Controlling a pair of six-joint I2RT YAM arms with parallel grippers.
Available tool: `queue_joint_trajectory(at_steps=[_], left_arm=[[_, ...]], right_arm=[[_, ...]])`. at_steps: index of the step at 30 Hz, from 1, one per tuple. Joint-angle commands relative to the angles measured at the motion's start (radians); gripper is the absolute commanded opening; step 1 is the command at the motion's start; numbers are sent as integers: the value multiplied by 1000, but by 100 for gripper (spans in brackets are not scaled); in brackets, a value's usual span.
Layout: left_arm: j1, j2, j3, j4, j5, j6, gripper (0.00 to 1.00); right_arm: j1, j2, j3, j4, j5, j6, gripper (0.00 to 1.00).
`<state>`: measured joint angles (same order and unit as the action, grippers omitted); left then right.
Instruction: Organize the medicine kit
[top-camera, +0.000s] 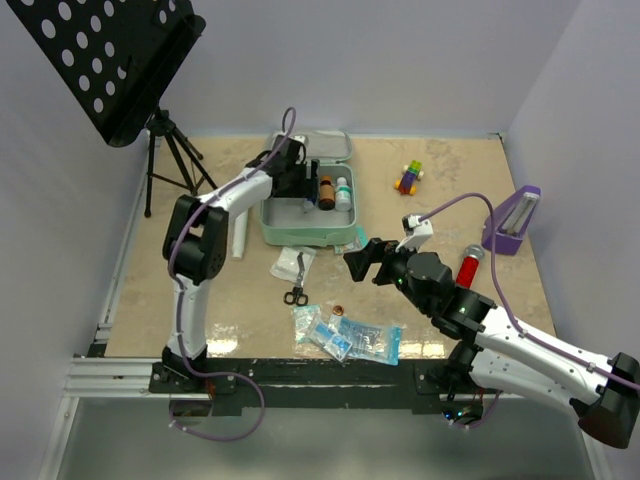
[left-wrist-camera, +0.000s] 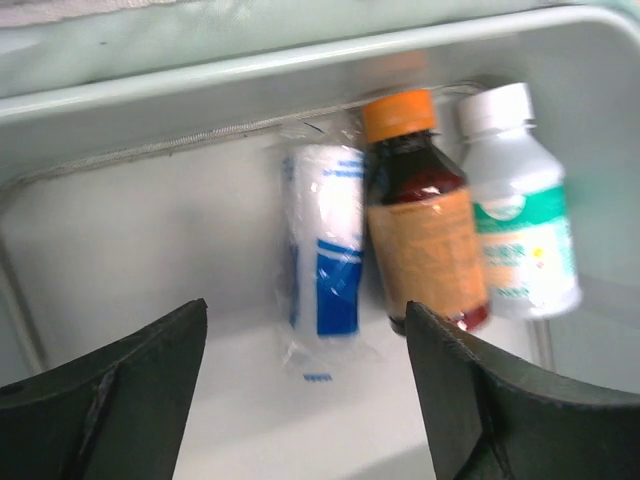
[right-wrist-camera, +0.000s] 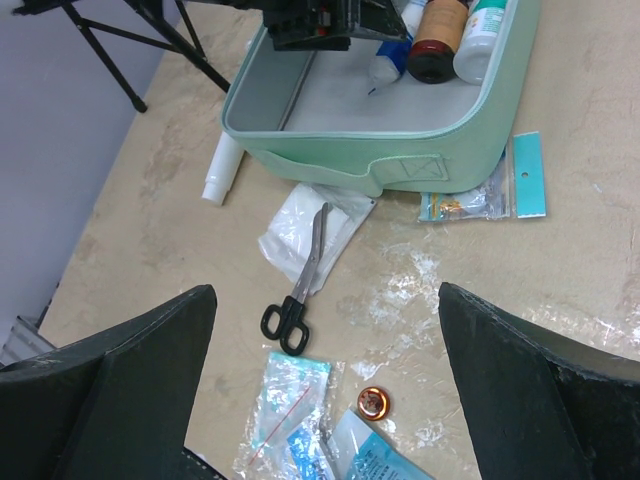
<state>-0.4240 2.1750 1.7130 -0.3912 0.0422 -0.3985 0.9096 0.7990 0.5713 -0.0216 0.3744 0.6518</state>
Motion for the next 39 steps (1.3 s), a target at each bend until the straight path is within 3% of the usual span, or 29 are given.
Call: queue_joint_trajectory(at_steps=[1, 6, 11, 14, 21, 28, 33, 39], left_arm=[[-9, -208, -44, 15, -1, 6, 87], [-9, -426, -174, 26, -34, -6, 92], [-15, -696, -448, 89, -38, -63, 97], [-27, -817, -637, 118, -96, -100, 97], [-28, -984, -917, 135, -146, -206, 88], [-29, -1024, -1036, 187, -134, -270, 85], [-27, -1075, -1063, 201, -156, -292, 85], [-24, -1143, -1075, 175, -171, -319, 85]], right_arm=[[3, -11, 21, 23, 0, 5, 98], [2, -20, 13, -6, 17, 8, 98], [2, -11, 2, 0, 9, 23, 98], [2, 17, -2, 12, -5, 43, 98], [3, 129, -14, 77, -43, 43, 95], [61, 281, -1, 130, -80, 46, 85], [156, 468, 103, 117, -6, 52, 85], [186, 676, 206, 150, 20, 49, 79]])
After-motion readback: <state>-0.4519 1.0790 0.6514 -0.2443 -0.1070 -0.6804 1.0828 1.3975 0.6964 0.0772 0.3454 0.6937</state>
